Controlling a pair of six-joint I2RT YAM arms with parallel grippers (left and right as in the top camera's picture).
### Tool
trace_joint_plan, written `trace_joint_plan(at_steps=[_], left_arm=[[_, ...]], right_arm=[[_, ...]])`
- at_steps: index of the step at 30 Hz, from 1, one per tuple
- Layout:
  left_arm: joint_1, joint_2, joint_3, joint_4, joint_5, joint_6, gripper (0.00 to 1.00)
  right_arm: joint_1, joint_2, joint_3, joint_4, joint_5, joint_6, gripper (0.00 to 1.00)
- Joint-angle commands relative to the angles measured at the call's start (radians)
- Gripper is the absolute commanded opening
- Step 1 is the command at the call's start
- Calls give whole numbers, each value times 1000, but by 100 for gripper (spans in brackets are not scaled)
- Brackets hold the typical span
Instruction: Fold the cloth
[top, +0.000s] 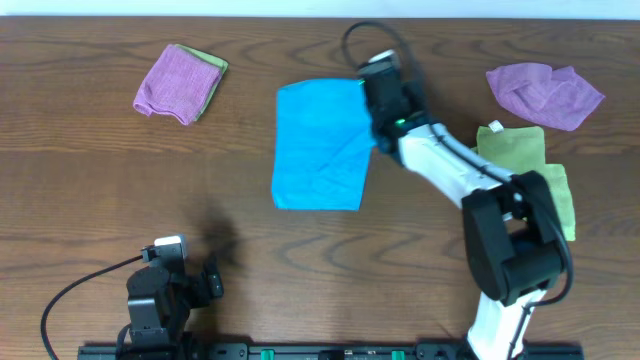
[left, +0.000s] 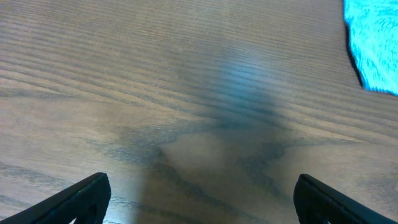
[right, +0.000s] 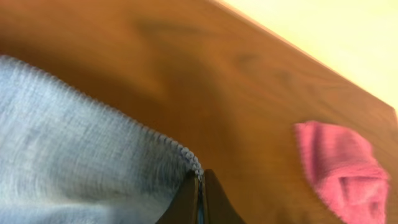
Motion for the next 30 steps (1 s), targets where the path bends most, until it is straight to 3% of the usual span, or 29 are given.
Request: trace_joint_plan(at_steps=[1, 3, 6, 12, 19, 26, 30], left_arm=[[0, -6, -21, -16, -4, 21, 95], [0, -6, -21, -16, -4, 21, 95], [0, -6, -21, -16, -4, 21, 95], [0, -6, -21, -16, -4, 21, 95], [0, -6, -21, -16, -4, 21, 95], [0, -6, -21, -16, -4, 21, 95], [0, -6, -21, -16, -4, 21, 95]], right_arm=[[-61, -4, 15, 60, 39, -5, 27], [-82, -4, 15, 93, 39, -5, 49], [-92, -4, 15, 93, 47, -6, 56], [-5, -44, 16, -86, -13, -21, 58], [171, -73, 16, -381, -391, 45, 58], [253, -73, 15, -451, -627, 98, 59], [245, -64, 15, -453, -640, 131, 59]])
